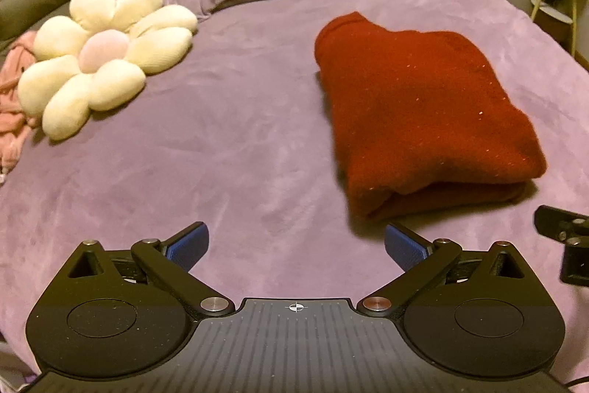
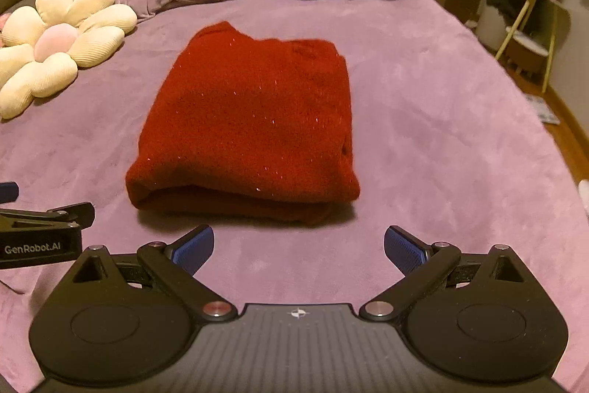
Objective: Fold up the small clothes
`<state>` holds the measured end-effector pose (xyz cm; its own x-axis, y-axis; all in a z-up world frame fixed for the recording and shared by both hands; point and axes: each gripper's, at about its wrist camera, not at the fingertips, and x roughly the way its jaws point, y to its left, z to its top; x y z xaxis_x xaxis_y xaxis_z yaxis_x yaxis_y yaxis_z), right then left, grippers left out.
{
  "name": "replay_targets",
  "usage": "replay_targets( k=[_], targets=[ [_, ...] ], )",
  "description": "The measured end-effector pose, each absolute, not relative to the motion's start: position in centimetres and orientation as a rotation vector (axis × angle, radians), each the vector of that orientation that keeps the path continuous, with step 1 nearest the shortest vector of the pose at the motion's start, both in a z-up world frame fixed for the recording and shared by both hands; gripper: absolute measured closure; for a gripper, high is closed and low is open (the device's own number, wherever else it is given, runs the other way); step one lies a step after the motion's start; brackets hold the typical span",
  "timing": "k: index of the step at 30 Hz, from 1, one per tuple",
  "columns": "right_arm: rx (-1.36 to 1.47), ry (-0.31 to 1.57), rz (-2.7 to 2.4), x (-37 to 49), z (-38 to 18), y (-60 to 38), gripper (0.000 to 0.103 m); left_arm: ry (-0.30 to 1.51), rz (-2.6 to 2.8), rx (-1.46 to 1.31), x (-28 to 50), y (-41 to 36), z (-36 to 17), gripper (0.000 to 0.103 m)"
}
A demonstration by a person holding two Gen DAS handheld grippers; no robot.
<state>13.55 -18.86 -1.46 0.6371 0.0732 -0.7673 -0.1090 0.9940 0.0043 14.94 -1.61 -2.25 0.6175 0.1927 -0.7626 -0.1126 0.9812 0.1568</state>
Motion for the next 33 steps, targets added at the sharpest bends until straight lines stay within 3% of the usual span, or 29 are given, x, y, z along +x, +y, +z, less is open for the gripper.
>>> replay_targets(
  k=[33],
  targets=[
    [-0.039, 0.921, 0.073, 13.5, -0.7, -18.4, 0.004, 0.949, 0.133, 0.005, 14.6, -2.0, -2.3, 0.000]
  ],
)
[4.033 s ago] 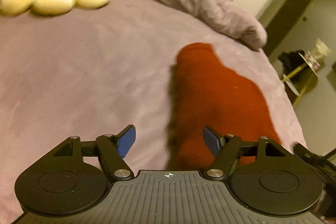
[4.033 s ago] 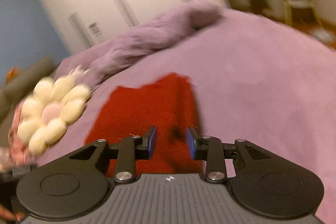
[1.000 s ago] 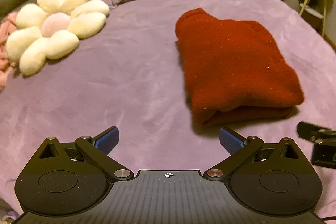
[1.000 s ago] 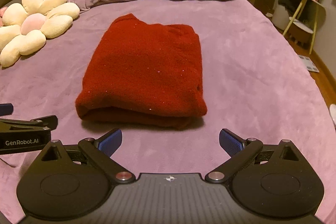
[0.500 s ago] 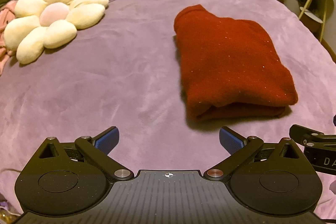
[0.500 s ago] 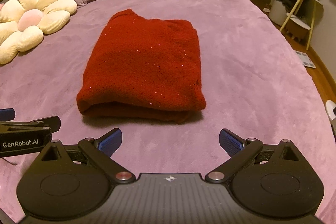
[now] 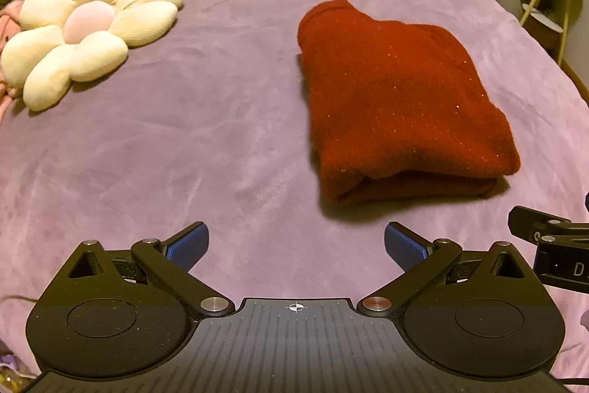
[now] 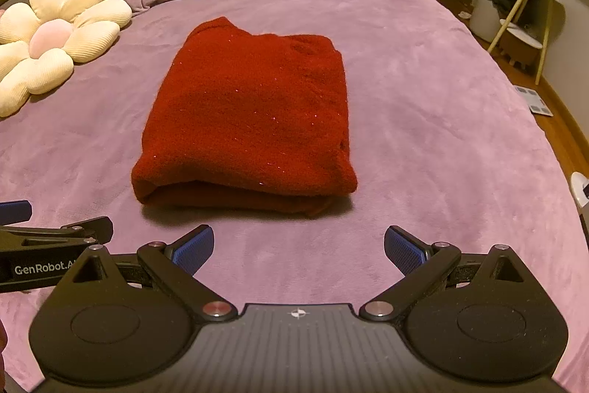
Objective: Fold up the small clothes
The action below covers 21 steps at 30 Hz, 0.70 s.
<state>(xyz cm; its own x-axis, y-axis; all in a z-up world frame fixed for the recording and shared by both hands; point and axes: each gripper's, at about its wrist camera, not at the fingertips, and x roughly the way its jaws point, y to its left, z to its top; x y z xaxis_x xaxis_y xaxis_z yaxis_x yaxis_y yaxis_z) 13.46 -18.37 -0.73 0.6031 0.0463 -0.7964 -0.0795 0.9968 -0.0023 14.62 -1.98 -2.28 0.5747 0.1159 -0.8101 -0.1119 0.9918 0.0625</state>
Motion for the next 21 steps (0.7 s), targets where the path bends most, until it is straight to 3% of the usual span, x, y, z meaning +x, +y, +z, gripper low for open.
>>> replay_targets(
  k=[21],
  targets=[
    [-0.060, 0.924, 0.074, 13.73, -0.68, -18.33, 0.004, 0.956, 0.133, -0.004, 14.75, -1.96, -2.17, 0.000]
  ],
)
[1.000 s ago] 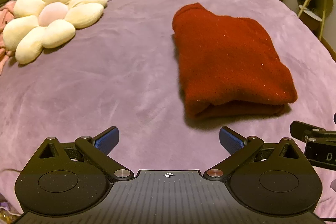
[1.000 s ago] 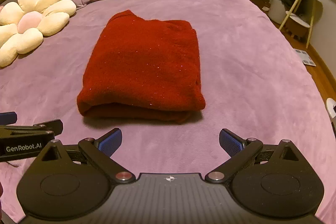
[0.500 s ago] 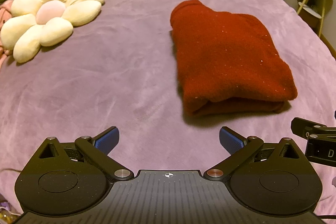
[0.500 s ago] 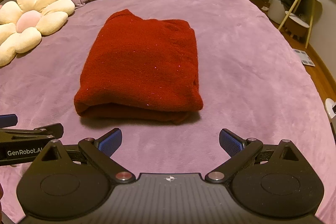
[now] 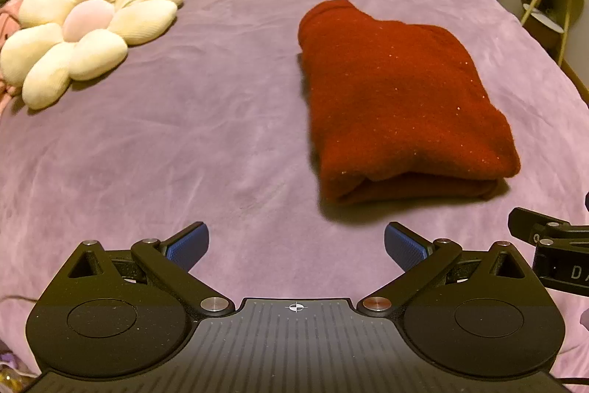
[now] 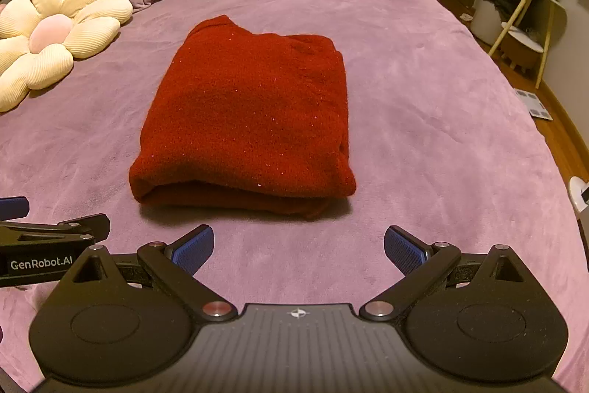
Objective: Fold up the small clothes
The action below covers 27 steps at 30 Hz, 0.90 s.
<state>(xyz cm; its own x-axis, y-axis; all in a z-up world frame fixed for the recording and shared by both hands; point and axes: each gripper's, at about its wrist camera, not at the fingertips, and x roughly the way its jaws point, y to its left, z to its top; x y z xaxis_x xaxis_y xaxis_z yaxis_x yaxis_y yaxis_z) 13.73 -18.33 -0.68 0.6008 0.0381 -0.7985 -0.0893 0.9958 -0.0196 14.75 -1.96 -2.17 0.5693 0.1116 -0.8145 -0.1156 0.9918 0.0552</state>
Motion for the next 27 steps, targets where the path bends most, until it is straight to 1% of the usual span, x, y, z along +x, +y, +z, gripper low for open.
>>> replay_targets(
  k=[27],
  targets=[
    [-0.055, 0.936, 0.072, 14.02, -1.08, -18.46, 0.004, 0.972, 0.126, 0.001, 14.78, -2.50, -2.71, 0.000]
  ],
)
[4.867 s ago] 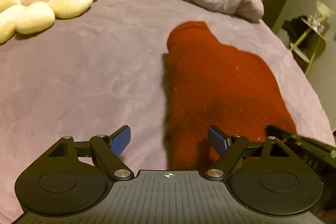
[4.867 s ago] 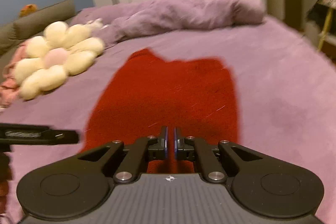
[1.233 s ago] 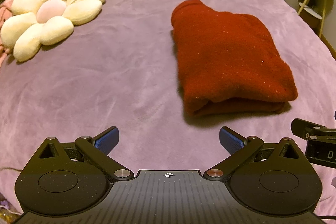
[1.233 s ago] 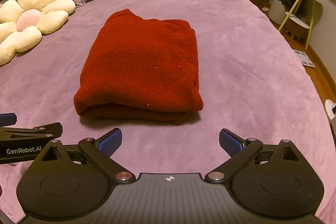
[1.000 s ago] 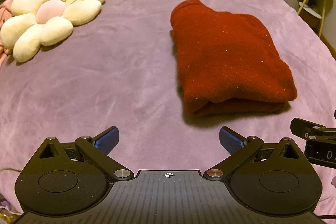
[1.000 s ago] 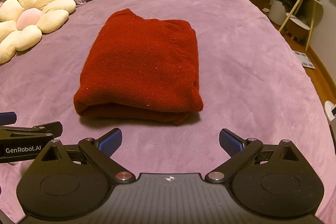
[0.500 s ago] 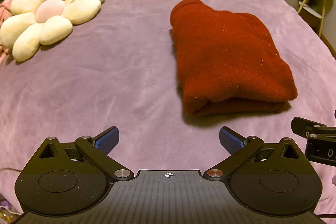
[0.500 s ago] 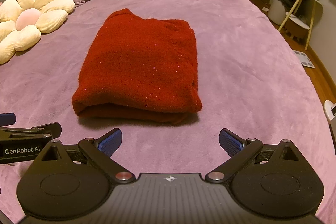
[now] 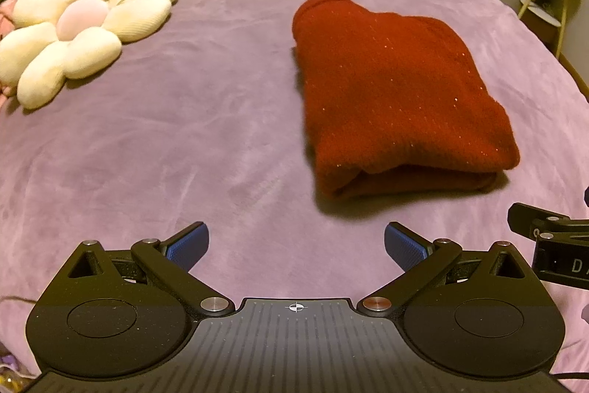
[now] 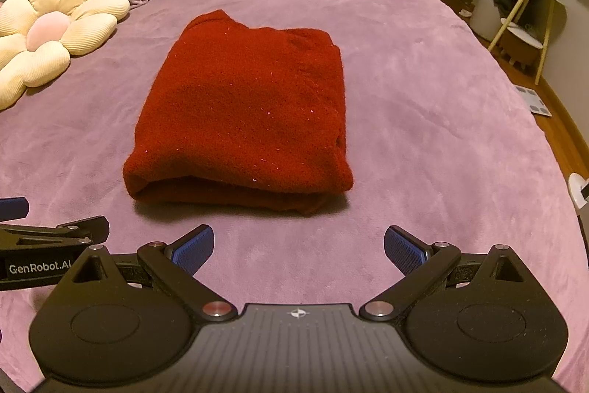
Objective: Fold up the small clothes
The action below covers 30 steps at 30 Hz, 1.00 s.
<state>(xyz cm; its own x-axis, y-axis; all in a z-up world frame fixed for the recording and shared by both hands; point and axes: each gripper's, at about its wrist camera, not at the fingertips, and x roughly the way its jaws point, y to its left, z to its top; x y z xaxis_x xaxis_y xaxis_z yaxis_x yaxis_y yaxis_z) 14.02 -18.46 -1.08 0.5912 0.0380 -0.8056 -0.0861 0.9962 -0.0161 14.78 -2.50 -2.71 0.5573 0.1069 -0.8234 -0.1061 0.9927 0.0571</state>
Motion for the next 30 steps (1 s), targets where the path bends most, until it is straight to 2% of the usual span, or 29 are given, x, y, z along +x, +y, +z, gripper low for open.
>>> replay_targets(
  k=[30],
  targets=[
    [-0.052, 0.930, 0.077, 13.77, -1.29, -18.50, 0.004, 0.965, 0.116, -0.002, 14.68, -2.78, -2.82, 0.000]
  ],
)
